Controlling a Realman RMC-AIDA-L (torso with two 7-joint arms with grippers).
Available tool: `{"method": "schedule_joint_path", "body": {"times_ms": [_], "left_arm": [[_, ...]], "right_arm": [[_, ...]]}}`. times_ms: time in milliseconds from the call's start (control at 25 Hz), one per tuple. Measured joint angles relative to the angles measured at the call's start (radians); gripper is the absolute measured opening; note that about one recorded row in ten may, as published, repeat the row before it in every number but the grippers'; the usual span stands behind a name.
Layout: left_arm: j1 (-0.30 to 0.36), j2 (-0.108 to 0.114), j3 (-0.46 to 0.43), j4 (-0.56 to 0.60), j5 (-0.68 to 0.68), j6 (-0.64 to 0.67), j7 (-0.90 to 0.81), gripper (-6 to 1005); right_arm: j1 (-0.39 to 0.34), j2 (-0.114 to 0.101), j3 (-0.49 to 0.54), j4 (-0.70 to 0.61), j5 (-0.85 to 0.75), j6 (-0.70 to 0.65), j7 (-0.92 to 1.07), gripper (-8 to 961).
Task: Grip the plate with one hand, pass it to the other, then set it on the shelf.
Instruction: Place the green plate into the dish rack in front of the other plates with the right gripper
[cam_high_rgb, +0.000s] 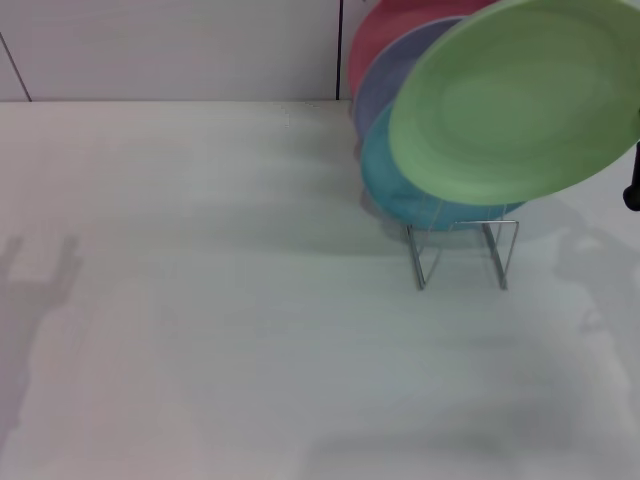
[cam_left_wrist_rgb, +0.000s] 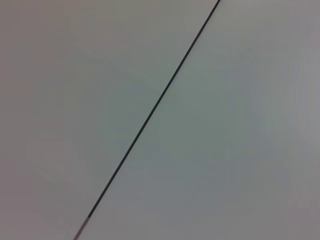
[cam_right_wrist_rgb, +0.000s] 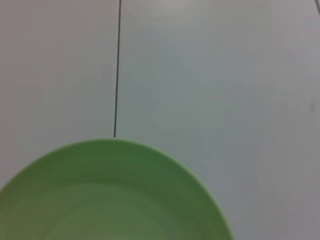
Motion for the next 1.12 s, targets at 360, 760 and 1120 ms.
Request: {"method": "schedule_joint_path", "body": {"times_ms": [360,760,1120], "left_arm": [[0.007,-0.003,0.026,-0.026,0.001,0.005,0.0,834],[0.008,-0.001,0.033,-0.028,0.001,0.007,-0.006,833],[0.006,0.0,0.033,-0.028,0.001,0.007,-0.007,833]], "right_arm": [[0.029,0.0,-0.008,-0.019,-0.004,0.049,0.008,43],[0.032,-0.001,-0.027,-0.025,-0.006,0.1,0.008,51],[0.04,0.0,-0.031,-0.025,-0.006,0.136,0.004,58]]}}
